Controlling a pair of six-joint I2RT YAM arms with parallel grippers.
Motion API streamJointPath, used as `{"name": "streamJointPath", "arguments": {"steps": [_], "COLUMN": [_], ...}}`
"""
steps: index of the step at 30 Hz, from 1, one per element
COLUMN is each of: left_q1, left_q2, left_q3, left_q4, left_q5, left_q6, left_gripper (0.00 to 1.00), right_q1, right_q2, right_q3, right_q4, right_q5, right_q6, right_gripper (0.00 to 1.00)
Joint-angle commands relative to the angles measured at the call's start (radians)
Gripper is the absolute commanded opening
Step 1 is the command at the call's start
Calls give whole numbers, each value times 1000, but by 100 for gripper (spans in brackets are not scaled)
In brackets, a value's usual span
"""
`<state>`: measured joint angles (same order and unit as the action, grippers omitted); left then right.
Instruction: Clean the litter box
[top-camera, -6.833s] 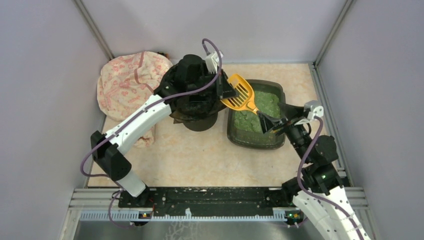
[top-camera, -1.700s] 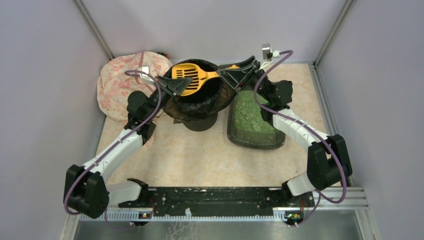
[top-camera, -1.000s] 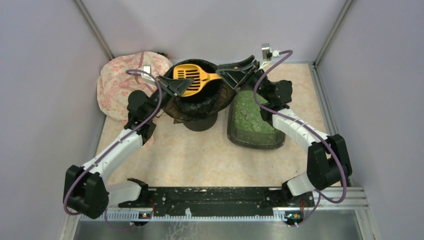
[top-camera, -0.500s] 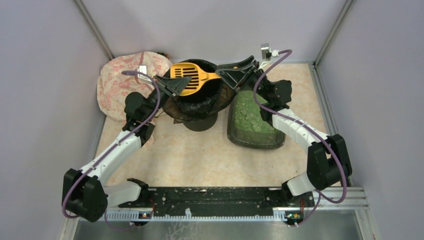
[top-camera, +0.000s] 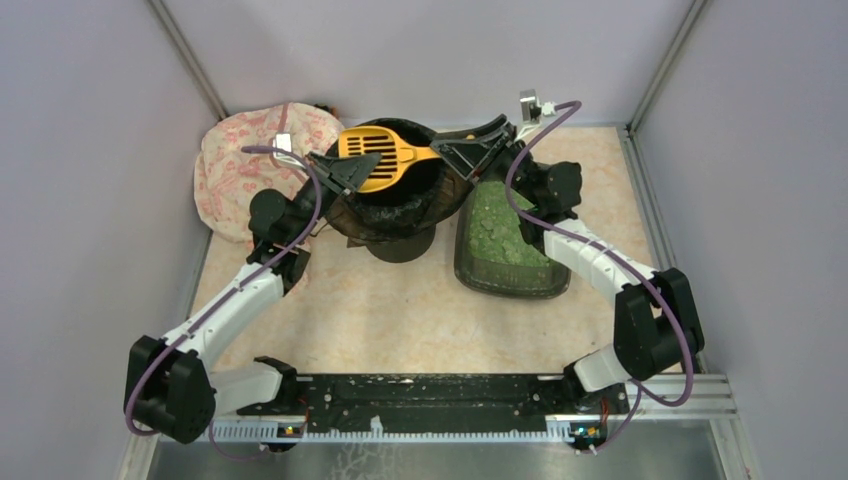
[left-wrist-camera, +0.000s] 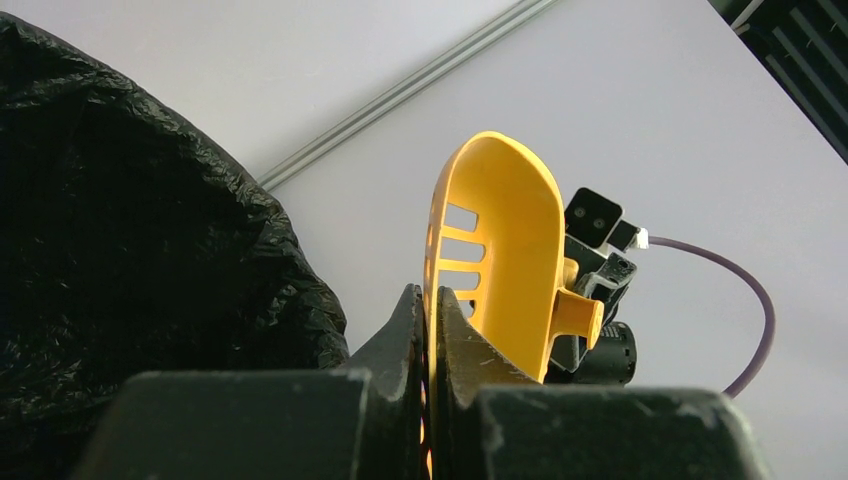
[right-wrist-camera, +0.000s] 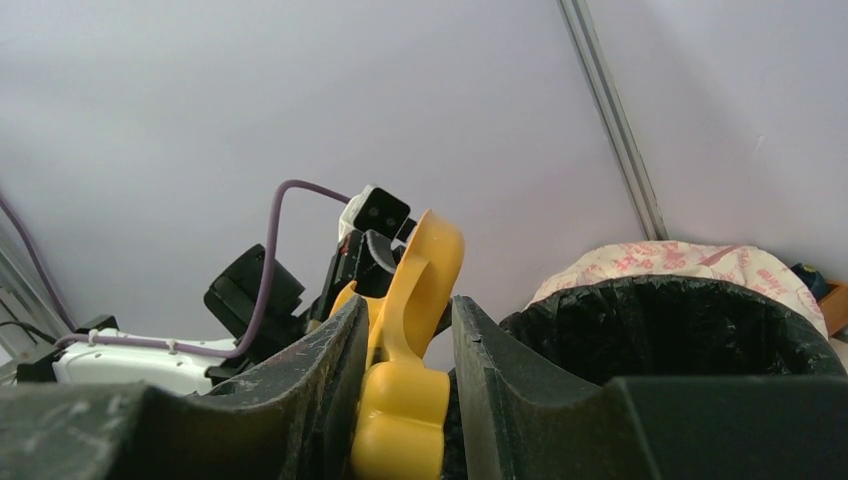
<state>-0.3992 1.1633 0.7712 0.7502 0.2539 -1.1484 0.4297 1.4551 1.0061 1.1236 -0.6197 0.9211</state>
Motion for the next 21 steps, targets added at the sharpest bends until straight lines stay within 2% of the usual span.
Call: {"name": "streamJointPath", "arguments": {"steps": [1,15,21], "left_q1": [-7,-7,-7], "left_q2": [-16,-24,-24], "left_q3": [-3,-5,-8], "left_q4": [116,124,127], "left_q5": [30,41,50], "left_q6": [-11,-7,-11], "left_gripper": [0,0,0], "right_q1": [6,6,0], "right_q2": [-8,3,18], "right_q3": [-10,-6,3], "right_q4": [23,8,-4], "right_q5": [15,27,36], "right_q6": [1,-17,-28], "right_gripper": [37,39,52]}}
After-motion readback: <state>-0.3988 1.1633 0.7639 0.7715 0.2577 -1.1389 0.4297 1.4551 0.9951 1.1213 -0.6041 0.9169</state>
